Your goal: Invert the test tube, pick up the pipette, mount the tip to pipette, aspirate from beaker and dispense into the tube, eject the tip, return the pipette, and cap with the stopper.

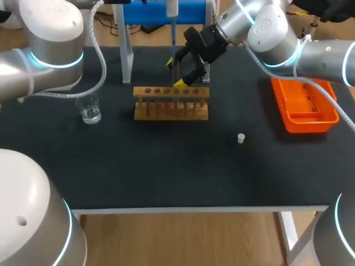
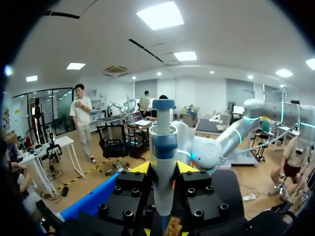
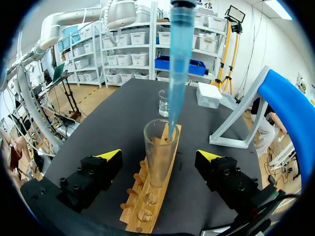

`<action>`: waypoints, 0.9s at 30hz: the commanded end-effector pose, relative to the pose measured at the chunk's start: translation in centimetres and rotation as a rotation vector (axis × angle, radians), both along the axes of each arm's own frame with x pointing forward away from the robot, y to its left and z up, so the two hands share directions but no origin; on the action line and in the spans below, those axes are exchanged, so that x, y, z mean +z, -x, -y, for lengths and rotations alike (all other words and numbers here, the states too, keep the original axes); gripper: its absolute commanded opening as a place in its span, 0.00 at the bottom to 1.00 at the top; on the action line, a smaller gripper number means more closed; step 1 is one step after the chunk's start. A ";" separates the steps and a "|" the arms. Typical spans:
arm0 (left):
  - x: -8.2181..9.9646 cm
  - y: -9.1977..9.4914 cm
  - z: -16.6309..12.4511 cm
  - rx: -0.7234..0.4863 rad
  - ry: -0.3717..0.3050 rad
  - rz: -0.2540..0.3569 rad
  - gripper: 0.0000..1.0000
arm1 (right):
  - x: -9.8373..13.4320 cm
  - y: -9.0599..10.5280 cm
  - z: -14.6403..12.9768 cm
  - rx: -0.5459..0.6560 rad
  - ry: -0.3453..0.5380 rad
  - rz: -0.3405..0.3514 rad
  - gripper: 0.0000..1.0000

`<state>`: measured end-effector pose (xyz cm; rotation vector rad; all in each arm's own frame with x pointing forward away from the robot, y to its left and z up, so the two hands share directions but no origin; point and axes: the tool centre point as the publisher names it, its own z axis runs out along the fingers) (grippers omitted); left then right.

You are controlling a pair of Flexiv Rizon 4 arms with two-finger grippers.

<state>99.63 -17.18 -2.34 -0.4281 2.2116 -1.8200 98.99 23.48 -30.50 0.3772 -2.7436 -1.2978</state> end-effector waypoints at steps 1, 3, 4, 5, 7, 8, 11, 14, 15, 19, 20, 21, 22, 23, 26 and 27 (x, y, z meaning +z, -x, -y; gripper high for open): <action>-0.1 -0.5 0.5 -0.010 0.011 0.008 0.00 | 0.1 0.0 0.1 0.000 0.004 0.000 1.00; -0.1 -0.5 0.6 -0.014 0.014 0.010 0.00 | 0.1 0.0 0.1 0.000 0.004 0.000 1.00; -0.1 -0.5 0.7 -0.015 0.015 0.011 0.00 | 0.1 0.0 0.1 0.000 0.004 0.000 1.00; 0.0 -0.5 0.8 -0.016 0.016 0.011 0.00 | 0.1 0.0 0.1 0.000 0.004 0.000 1.00; 0.0 -0.4 0.9 -0.019 0.018 0.011 0.00 | 0.1 0.0 0.1 0.000 0.004 0.000 1.00; 0.0 -0.4 1.0 -0.019 0.018 0.011 0.00 | 0.1 0.0 0.1 0.000 0.004 0.000 1.00; 0.1 -0.1 1.0 -0.022 0.020 0.011 0.00 | 0.1 0.0 0.1 0.000 0.004 0.000 1.00; 0.2 0.2 1.2 -0.023 0.020 0.010 0.00 | 0.1 0.0 0.1 0.000 0.004 0.000 1.00; 0.2 0.2 1.2 -0.023 0.019 0.010 0.00 | 0.1 0.0 0.1 0.000 0.004 0.000 1.00; 0.3 0.6 1.5 -0.025 0.019 0.009 0.00 | 0.1 0.0 0.1 0.000 0.004 0.000 1.00; 0.3 0.7 1.6 -0.025 0.019 0.009 0.00 | 0.1 0.0 0.1 0.000 0.004 0.000 1.00; 0.3 0.7 1.6 -0.025 0.019 0.008 0.00 | 0.1 0.0 0.1 0.000 0.004 0.000 1.00; 0.3 0.9 1.7 -0.024 0.019 0.008 0.00 | 0.1 0.0 0.1 0.000 0.004 0.000 1.00; 0.3 1.0 1.7 -0.023 0.019 0.008 0.00 | 0.1 0.0 0.1 0.000 0.004 0.000 1.00; 0.1 1.2 1.7 -0.019 0.013 0.001 0.00 | 0.1 0.0 0.1 0.000 0.004 0.000 1.00; 0.1 1.3 1.7 -0.017 0.010 -0.001 0.00 | 0.1 0.0 0.1 0.000 0.004 0.000 1.00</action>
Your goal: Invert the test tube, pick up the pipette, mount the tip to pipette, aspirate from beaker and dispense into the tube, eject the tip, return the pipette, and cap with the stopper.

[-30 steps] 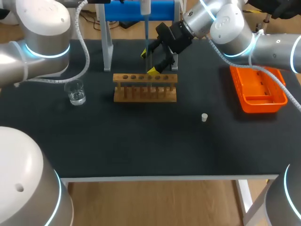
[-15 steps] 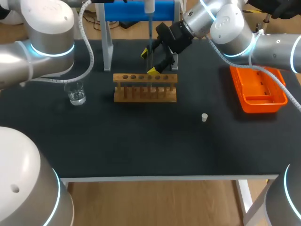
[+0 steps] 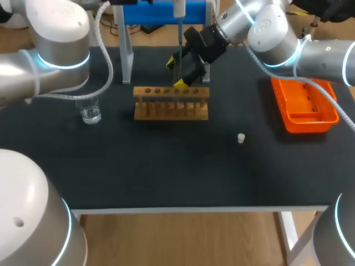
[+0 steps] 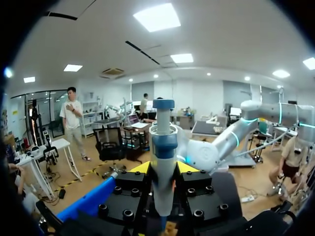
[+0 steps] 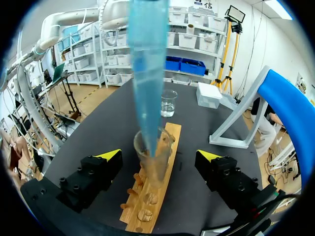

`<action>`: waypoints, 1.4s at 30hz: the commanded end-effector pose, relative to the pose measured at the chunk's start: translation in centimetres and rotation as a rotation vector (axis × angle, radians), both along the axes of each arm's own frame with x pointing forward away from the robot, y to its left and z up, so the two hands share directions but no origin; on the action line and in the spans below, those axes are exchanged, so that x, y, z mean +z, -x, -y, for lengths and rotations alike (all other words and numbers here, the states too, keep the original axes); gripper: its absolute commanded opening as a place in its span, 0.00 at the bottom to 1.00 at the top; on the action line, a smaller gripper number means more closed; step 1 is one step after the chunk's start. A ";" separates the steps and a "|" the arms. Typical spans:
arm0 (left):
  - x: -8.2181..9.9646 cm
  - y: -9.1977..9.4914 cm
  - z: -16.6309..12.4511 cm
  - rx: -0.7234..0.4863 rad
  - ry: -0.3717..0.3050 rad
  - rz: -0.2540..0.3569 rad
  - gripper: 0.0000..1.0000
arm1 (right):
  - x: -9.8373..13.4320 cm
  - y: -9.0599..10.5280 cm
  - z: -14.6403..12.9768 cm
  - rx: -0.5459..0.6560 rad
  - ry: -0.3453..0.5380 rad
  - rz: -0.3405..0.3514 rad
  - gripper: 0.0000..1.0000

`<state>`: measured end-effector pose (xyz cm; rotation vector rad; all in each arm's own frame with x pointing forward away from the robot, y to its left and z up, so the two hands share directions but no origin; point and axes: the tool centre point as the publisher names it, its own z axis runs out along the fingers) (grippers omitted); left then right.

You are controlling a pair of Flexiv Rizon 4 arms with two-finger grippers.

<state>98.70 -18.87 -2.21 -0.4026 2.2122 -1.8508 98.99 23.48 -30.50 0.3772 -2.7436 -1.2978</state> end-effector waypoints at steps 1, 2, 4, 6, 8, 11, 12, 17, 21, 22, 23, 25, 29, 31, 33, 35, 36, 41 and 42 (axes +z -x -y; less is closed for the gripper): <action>-0.1 0.4 0.0 0.010 -0.007 -0.005 0.00 | 0.1 0.0 0.1 0.000 0.004 -0.001 1.00; -0.1 0.5 -0.1 0.012 -0.009 -0.006 0.00 | 0.1 0.0 0.1 0.000 0.004 -0.001 1.00; -0.2 0.6 -0.2 0.017 -0.012 -0.007 0.00 | 0.1 0.0 0.1 0.000 0.004 -0.001 1.00; -0.3 0.8 -0.3 0.024 -0.015 -0.009 0.00 | 0.1 0.0 0.1 0.000 0.004 -0.001 1.00; -0.4 0.8 -0.4 0.028 -0.015 -0.009 0.00 | 0.1 0.0 0.1 0.000 0.004 -0.001 1.00; -0.7 0.7 -0.6 0.036 -0.021 -0.010 0.00 | 0.1 0.0 0.1 0.000 0.004 -0.001 1.00; -0.7 0.7 -0.6 0.038 -0.020 -0.008 0.00 | 0.1 0.0 0.1 0.000 0.004 -0.001 1.00; -1.1 0.4 -0.8 0.041 -0.023 -0.007 0.00 | 0.1 0.0 0.1 0.000 0.004 -0.001 1.00; -1.3 0.2 -0.8 0.043 -0.020 -0.006 0.00 | 0.1 0.0 0.1 0.000 0.004 -0.001 1.00; -1.4 0.1 -0.8 0.043 -0.019 -0.005 0.00 | 0.1 0.0 0.1 0.000 0.004 -0.001 1.00; -1.5 0.0 -0.8 0.043 -0.018 -0.005 0.00 | 0.1 0.0 0.1 0.000 0.004 -0.001 1.00; -1.6 -0.1 -0.8 0.043 -0.015 -0.004 0.00 | 0.1 0.0 0.1 0.000 0.004 -0.001 1.00; -1.7 -0.2 -0.8 0.043 -0.012 0.000 0.00 | 0.1 0.0 0.1 0.000 0.004 -0.001 1.00; -1.9 -0.3 -0.8 0.042 -0.012 0.001 0.00 | 0.1 0.0 0.1 0.000 0.004 -0.001 1.00; -2.0 -0.4 -0.8 0.041 -0.012 0.000 0.00 | 0.1 0.0 0.1 0.000 0.004 -0.001 1.00; -2.1 -0.5 -0.7 0.040 -0.014 -0.001 0.00 | 0.1 0.0 0.1 0.000 0.004 -0.001 1.00; -2.1 -0.5 -0.7 0.039 -0.015 -0.002 0.00 | 0.1 0.0 0.1 0.000 0.004 -0.001 1.00; -2.3 -0.6 -0.7 0.039 -0.013 -0.002 0.00 | 0.1 0.0 0.1 0.000 0.004 -0.001 1.00; -2.4 -0.7 -0.7 0.039 -0.013 -0.002 0.00 | 0.1 0.0 0.1 0.000 0.004 -0.001 1.00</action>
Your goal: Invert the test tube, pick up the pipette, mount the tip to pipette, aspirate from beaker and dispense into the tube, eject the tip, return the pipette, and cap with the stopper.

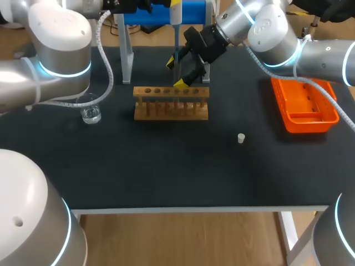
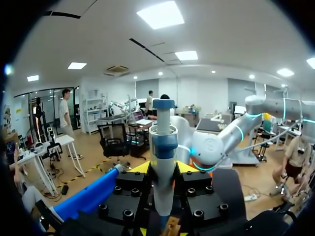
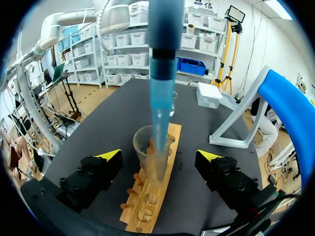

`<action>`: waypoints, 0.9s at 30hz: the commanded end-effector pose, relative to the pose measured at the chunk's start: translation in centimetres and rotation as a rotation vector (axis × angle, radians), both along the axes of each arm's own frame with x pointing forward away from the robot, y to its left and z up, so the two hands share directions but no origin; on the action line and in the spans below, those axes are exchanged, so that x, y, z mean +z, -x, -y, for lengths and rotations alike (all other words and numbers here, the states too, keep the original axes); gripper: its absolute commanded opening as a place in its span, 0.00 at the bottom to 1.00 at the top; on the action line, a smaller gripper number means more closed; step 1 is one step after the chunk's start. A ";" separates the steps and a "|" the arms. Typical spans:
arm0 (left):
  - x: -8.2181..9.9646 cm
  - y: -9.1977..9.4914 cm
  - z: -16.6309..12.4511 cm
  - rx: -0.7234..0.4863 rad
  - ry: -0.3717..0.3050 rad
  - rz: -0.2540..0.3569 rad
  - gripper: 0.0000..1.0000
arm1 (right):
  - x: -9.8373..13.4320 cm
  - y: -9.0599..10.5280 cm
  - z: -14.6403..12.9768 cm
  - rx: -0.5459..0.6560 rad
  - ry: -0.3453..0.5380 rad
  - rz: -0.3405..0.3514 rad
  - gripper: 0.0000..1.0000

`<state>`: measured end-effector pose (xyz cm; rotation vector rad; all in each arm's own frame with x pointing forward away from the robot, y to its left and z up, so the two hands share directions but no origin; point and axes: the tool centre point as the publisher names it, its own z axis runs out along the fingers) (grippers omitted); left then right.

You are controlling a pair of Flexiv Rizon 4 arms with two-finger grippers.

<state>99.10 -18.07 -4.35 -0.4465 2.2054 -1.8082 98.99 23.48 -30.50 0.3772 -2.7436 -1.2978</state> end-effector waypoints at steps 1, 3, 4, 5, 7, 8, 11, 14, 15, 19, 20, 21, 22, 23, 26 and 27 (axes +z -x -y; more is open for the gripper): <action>-0.3 -0.3 0.1 -0.003 0.006 0.003 0.00 | 0.1 0.0 0.1 0.001 0.004 -0.001 1.00; -0.3 -0.4 0.1 -0.003 0.007 0.002 0.00 | 0.1 0.0 0.1 0.001 0.004 -0.001 1.00; -0.4 -0.4 0.1 -0.003 0.007 0.002 0.00 | 0.1 0.0 0.1 0.001 0.004 -0.001 1.00; -0.5 -0.5 0.1 -0.002 0.008 0.001 0.00 | 0.1 0.0 0.1 0.001 0.004 -0.001 1.00; -0.6 -0.5 0.1 -0.001 0.009 -0.001 0.00 | 0.1 0.0 0.1 0.001 0.004 -0.001 1.00; -0.6 -0.5 0.0 -0.001 0.010 -0.002 0.00 | 0.1 0.0 0.1 0.001 0.004 -0.001 1.00; -0.9 -0.6 0.0 0.000 0.011 -0.007 0.00 | 0.1 0.0 0.1 0.001 0.004 -0.001 1.00; -1.1 -0.6 0.0 0.000 0.007 -0.016 0.00 | 0.1 0.0 0.1 0.001 0.004 -0.001 1.00; -1.2 -0.6 0.0 0.000 0.007 -0.018 0.00 | 0.1 0.0 0.1 0.001 0.004 -0.001 1.00; -1.3 -0.7 0.0 0.000 0.007 -0.024 0.00 | 0.1 0.0 0.1 0.001 0.004 -0.001 1.00; -1.4 -0.7 0.0 0.001 0.007 -0.026 0.00 | 0.1 0.0 0.1 0.001 0.004 -0.001 1.00; -1.4 -0.7 0.0 0.002 0.007 -0.028 0.00 | 0.1 0.0 0.1 0.001 0.004 -0.001 1.00; -1.6 -0.8 0.0 0.002 0.007 -0.030 0.00 | 0.1 0.0 0.1 0.001 0.004 -0.001 1.00; -1.7 -0.8 0.0 0.003 0.007 -0.031 0.00 | 0.1 0.0 0.1 0.001 0.004 -0.001 1.00; -1.8 -0.8 0.0 0.004 0.007 -0.037 0.00 | 0.1 0.0 0.1 0.001 0.004 -0.001 1.00; -1.9 -0.8 0.0 0.004 0.006 -0.039 0.00 | 0.1 0.0 0.1 0.001 0.004 -0.001 1.00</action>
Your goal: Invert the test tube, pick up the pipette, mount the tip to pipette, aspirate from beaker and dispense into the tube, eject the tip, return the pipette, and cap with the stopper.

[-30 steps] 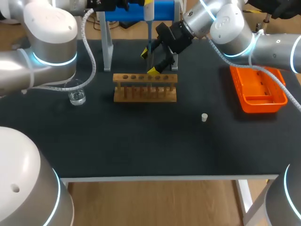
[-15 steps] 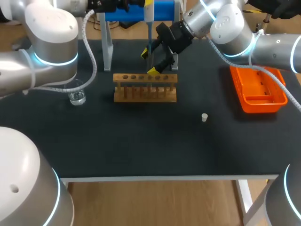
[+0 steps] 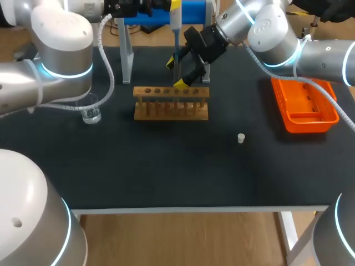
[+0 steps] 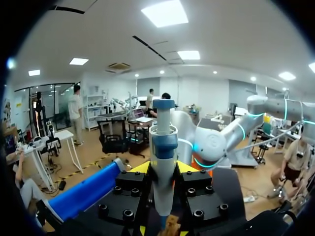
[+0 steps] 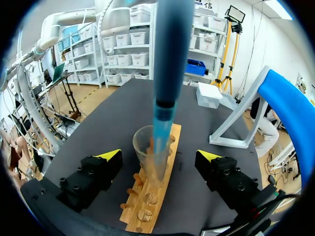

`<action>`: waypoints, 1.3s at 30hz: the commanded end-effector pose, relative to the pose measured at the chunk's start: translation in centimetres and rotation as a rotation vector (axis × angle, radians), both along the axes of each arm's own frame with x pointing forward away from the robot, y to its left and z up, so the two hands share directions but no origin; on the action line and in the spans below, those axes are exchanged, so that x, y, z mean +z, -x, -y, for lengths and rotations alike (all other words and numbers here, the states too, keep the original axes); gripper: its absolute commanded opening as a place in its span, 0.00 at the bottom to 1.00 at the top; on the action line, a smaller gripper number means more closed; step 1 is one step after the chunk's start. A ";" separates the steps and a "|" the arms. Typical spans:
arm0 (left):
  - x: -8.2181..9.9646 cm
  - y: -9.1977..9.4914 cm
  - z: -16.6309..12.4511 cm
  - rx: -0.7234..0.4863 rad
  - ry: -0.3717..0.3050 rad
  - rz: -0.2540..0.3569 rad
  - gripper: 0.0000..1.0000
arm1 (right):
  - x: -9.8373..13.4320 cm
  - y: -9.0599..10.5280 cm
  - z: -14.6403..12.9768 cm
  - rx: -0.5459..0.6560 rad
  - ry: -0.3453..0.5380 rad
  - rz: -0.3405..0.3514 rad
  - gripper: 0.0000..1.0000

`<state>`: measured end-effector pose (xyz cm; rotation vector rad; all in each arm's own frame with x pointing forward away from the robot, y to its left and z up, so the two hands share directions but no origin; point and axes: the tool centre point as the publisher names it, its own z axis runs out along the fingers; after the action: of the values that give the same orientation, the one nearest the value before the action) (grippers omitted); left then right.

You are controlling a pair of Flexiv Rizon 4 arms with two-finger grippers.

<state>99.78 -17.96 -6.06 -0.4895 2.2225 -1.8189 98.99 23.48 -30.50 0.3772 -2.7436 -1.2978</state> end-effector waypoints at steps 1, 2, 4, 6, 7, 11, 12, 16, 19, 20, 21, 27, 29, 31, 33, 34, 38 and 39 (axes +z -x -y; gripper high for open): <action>-0.2 -0.1 0.1 0.000 -0.001 -0.004 0.00 | 0.1 0.0 0.1 0.001 0.004 -0.001 1.00; -0.3 -0.1 0.1 0.000 -0.002 -0.005 0.00 | 0.1 0.0 0.1 0.001 0.004 -0.001 1.00; -0.4 -0.1 0.1 0.000 -0.002 -0.009 0.00 | 0.1 0.0 0.1 0.001 0.004 -0.001 1.00; -0.5 -0.2 0.1 0.000 -0.002 -0.012 0.00 | 0.1 0.0 0.1 0.001 0.004 -0.001 1.00; -0.5 -0.2 0.1 0.000 -0.003 -0.014 0.00 | 0.1 0.0 0.1 0.001 0.004 -0.001 1.00; -0.6 -0.2 0.2 0.001 -0.003 -0.018 0.00 | 0.1 0.0 0.1 0.001 0.004 -0.001 1.00; -0.6 -0.2 0.2 0.001 -0.003 -0.017 0.00 | 0.1 0.0 0.1 0.001 0.004 -0.001 1.00; -0.7 -0.3 0.3 -0.001 -0.003 -0.014 0.00 | 0.1 0.0 0.1 0.001 0.004 -0.001 1.00; -0.7 -0.3 0.6 -0.008 -0.003 -0.010 0.00 | 0.1 0.0 0.1 0.001 0.004 -0.001 1.00; -0.8 -0.3 0.6 -0.009 -0.003 -0.009 0.00 | 0.1 0.0 0.1 0.001 0.004 -0.001 1.00; -0.8 -0.3 0.6 -0.010 -0.004 -0.009 0.00 | 0.1 0.0 0.1 0.001 0.004 -0.001 1.00; -1.1 -0.3 0.7 -0.012 -0.016 -0.017 0.00 | 0.1 0.0 0.1 0.001 0.004 -0.001 1.00; -1.1 -0.3 0.7 -0.013 -0.016 -0.018 0.00 | 0.1 0.0 0.1 0.001 0.004 -0.001 1.00; -1.1 -0.3 0.7 -0.013 -0.016 -0.018 0.00 | 0.1 0.0 0.1 0.001 0.004 -0.001 1.00; -1.2 -0.3 0.7 -0.011 -0.016 -0.018 0.00 | 0.1 0.0 0.1 0.001 0.004 -0.001 1.00; -1.2 -0.3 0.6 -0.010 -0.015 -0.018 0.00 | 0.1 0.0 0.1 0.001 0.004 -0.001 1.00; -1.4 -0.2 0.5 -0.005 -0.015 -0.019 0.00 | 0.1 0.0 0.1 0.001 0.004 -0.001 1.00; -1.4 -0.1 0.4 -0.004 -0.015 -0.020 0.00 | 0.1 0.0 0.1 0.001 0.004 -0.001 1.00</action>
<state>100.00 -18.46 -7.41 -0.4997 2.2503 -1.8075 98.99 23.48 -30.50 0.3772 -2.7436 -1.2978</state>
